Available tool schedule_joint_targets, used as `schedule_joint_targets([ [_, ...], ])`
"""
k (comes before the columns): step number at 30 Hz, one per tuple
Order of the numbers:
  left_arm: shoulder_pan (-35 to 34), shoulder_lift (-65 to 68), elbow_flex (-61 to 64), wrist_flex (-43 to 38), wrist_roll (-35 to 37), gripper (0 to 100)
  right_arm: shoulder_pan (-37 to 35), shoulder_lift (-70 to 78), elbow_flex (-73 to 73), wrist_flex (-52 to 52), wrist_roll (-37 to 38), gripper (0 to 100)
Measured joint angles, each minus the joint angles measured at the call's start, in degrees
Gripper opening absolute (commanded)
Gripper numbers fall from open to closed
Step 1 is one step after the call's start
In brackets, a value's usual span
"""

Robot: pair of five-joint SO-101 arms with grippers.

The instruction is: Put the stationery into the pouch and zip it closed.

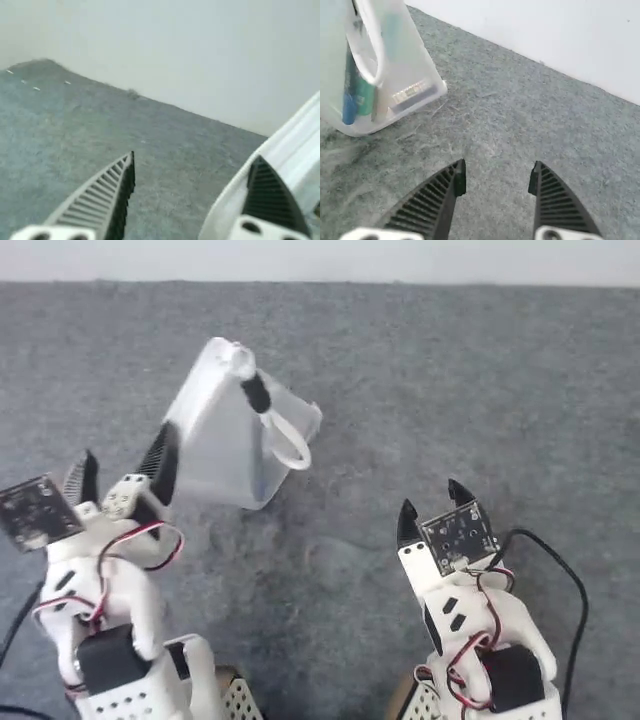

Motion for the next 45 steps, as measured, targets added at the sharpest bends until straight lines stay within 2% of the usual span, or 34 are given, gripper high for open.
schedule_joint_targets([
  [10,-11.25,0.18,0.09,1.32,-0.97,33,-0.09,0.88,5.54,-0.18,0.0,20.2],
  [15,-19.16,0.0,0.09,4.84,-1.23,33,-0.26,0.79,5.71,-0.18,0.0,19.9],
  [22,-21.27,-15.3,1.23,10.55,-1.23,33,-0.26,0.79,5.71,-0.18,0.0,18.0],
  [28,-15.21,-17.14,7.38,7.56,-0.44,33,-0.26,0.7,5.71,-0.18,-3.52,0.8],
  [31,-11.87,-16.97,11.69,5.36,-0.26,33,0.18,0.7,5.71,-0.18,-4.31,0.9],
  [40,-5.36,-17.32,16.09,5.1,-0.18,33,8.7,0.62,6.15,0.09,-4.48,0.9],
  [45,-1.67,-17.32,19.69,5.1,-0.18,33,9.85,0.53,8.97,2.73,-4.48,0.9],
])
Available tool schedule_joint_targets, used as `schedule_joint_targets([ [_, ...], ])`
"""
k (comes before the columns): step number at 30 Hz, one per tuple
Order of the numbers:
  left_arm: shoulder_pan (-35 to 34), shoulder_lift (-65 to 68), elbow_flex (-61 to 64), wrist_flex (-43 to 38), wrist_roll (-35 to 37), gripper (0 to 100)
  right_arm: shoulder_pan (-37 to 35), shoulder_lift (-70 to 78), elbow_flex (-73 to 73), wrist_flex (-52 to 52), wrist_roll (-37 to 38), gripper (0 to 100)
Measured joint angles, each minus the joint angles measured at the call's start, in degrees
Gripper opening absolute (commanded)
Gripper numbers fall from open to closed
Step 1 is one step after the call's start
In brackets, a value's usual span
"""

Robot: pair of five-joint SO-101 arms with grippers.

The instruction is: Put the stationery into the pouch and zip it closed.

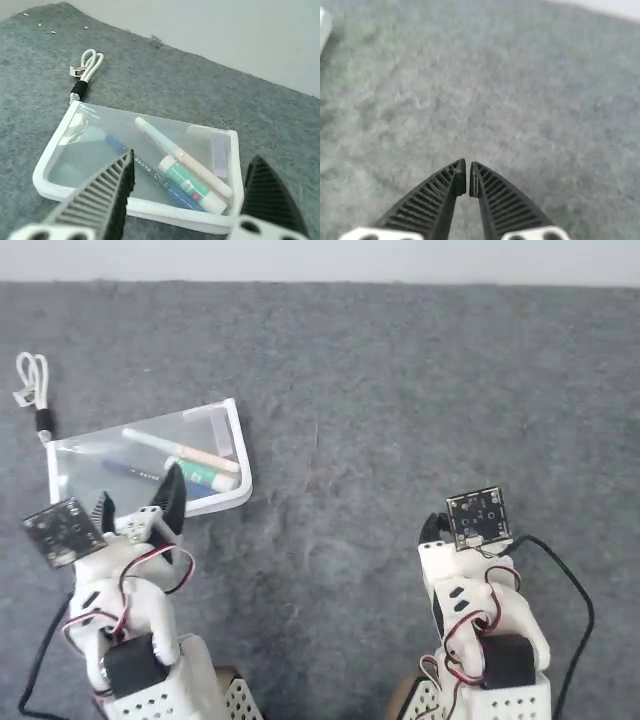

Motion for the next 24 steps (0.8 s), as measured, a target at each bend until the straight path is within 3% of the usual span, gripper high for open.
schedule_joint_targets([
  [8,7.03,0.0,6.95,-0.53,-2.46,22,0.26,0.26,7.74,2.64,0.0,0.9],
  [18,7.38,0.0,10.46,-0.7,-9.85,22,0.26,0.35,11.87,5.19,-0.26,0.9],
  [24,7.3,0.0,13.19,-0.7,-10.73,22,0.09,0.35,11.87,6.07,-0.26,0.9],
])
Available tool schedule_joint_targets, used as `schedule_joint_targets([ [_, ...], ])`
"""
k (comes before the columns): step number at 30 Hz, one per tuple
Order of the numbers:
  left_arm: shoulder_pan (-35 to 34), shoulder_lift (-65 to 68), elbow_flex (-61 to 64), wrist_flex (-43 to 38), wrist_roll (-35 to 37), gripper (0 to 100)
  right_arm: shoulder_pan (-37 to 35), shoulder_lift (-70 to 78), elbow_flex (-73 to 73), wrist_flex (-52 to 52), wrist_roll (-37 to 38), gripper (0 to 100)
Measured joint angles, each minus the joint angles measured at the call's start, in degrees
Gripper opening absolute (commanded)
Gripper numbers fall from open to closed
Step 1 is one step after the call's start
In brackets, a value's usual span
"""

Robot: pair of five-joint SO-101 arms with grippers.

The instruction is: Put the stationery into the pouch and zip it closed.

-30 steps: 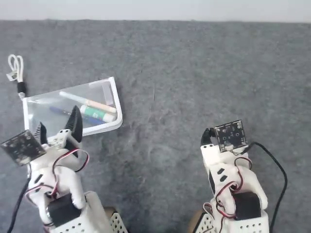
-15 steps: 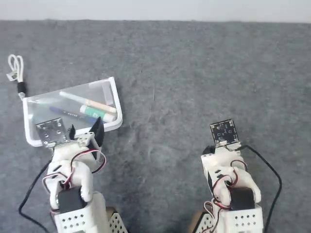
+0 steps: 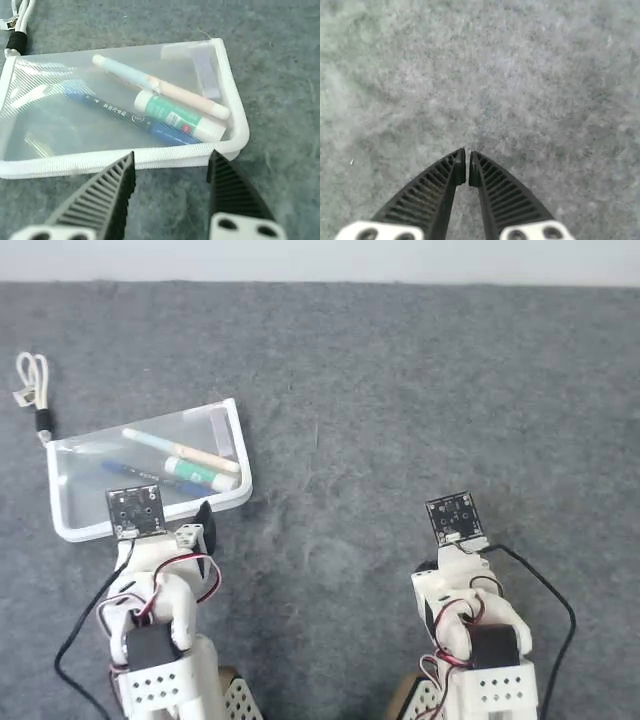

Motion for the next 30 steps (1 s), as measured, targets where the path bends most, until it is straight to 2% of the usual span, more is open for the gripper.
schedule_joint_targets([
  [3,0.0,0.0,0.0,1.14,0.0,22,0.0,0.0,0.0,0.97,0.0,1.0],
  [10,0.0,0.0,0.0,10.9,0.0,22,0.0,0.0,0.0,3.08,0.0,1.0],
  [17,0.0,0.0,0.0,14.24,0.0,22,0.0,0.0,0.0,3.08,0.0,1.0],
  [30,0.0,0.0,0.0,14.77,0.0,22,0.0,0.0,0.0,3.08,0.0,1.0],
])
